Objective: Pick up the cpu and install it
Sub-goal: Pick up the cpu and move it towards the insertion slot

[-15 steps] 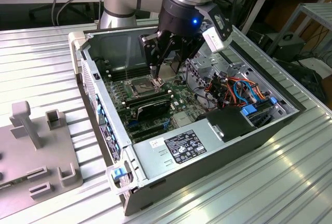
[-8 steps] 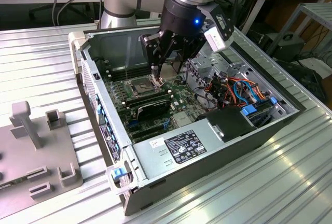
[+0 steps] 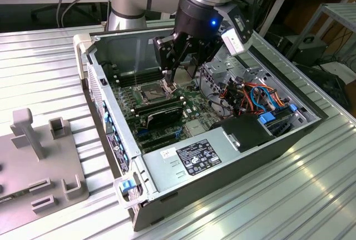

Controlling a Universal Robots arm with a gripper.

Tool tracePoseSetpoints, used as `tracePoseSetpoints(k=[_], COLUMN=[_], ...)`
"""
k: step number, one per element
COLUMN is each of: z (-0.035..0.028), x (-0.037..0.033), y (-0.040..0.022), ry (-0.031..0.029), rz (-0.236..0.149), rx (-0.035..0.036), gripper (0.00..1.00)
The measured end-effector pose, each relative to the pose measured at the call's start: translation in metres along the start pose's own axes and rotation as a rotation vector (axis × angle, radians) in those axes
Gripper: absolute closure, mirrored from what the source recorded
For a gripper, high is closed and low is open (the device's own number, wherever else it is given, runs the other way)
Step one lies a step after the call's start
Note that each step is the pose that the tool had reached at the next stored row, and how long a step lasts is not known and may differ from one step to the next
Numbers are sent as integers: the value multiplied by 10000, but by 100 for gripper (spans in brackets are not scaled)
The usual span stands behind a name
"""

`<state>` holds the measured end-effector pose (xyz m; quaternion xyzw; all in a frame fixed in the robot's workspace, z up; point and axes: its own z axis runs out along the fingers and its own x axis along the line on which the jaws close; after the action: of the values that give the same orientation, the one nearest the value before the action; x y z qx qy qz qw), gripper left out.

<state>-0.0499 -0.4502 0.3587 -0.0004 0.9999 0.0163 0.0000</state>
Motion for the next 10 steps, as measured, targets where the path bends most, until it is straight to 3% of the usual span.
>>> tracePoseSetpoints(k=[5, 10], z=[2, 5], x=[-62, -80], y=[0, 3], ry=[1, 0], rz=[-1, 1], rx=[0, -1], gripper=[45, 45])
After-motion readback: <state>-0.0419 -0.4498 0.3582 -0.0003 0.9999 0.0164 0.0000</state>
